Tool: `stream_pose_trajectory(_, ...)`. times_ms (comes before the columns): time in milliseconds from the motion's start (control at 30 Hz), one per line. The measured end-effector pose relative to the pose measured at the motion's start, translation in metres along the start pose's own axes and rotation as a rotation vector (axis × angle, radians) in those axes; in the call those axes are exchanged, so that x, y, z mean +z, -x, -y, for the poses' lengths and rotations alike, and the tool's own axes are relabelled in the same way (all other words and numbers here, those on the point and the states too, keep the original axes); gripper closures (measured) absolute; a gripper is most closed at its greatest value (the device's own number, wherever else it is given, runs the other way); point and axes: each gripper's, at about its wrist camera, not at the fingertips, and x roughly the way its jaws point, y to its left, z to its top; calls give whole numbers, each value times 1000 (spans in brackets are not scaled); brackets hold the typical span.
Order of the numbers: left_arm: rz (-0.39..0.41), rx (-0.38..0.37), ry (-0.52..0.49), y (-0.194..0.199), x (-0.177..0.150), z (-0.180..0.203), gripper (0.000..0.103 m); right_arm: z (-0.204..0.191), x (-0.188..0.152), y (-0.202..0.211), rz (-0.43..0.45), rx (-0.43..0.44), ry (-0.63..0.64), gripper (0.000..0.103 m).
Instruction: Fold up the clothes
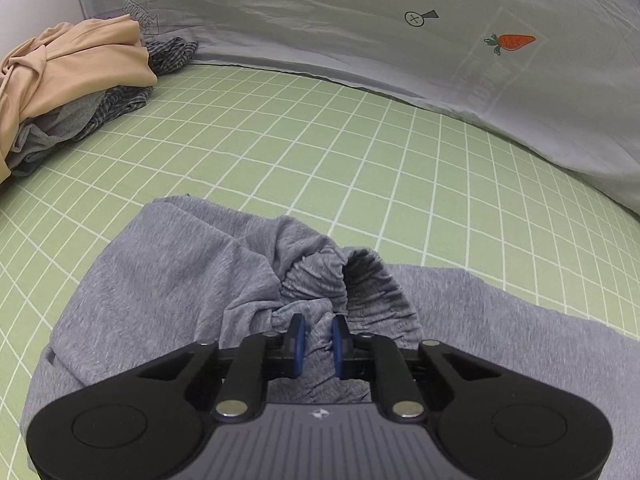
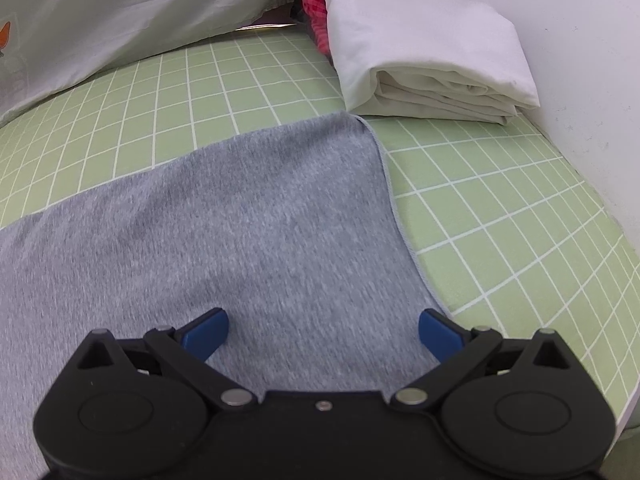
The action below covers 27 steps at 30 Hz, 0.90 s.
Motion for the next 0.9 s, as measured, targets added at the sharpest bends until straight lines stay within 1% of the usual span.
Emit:
stream_pose_trajectory(33,8,-30,-11,3,0,4,93,0,0,0,1,1,-2,1)
stream_pose_trajectory(133,26,-111,-48,11,0,17,94,0,-1,0,6,1,0,1)
stream_pose_trajectory(233,3,-143,-108,7,-6,36,94,2,-1,0,16,-1,-2,1)
stream_pose_trajectory(300,-31,-150,-121,-2,-10,41,90,4,0,1,26,-2,-5,1)
stream_pose_trajectory(367,-57,-179,-116,-7,-12,42,77,7,0,1,32,-5,-9,1)
stream_pose_trajectory(433,-59,-218,-113,-6,-11,42,47,11,0,0,36,-11,-14,1)
stream_pose_trajectory(500,-57,-244,-126,-3,-10,46,29,15,0,-2,37,-19,-20,1)
stream_pose_trajectory(600,-40,-247,-178,5,-10,53,27,23,-1,-5,39,-26,-33,0)
stream_pose_trajectory(700,-21,-251,-208,11,-9,57,22,29,-1,-8,41,-1,-44,0)
stream_pose_trajectory(833,-1,-251,-205,18,-5,55,21,41,-4,-13,34,59,-121,0)
stream_pose_trajectory(900,9,-258,-191,20,-3,53,20,41,-5,-13,42,59,-107,0)
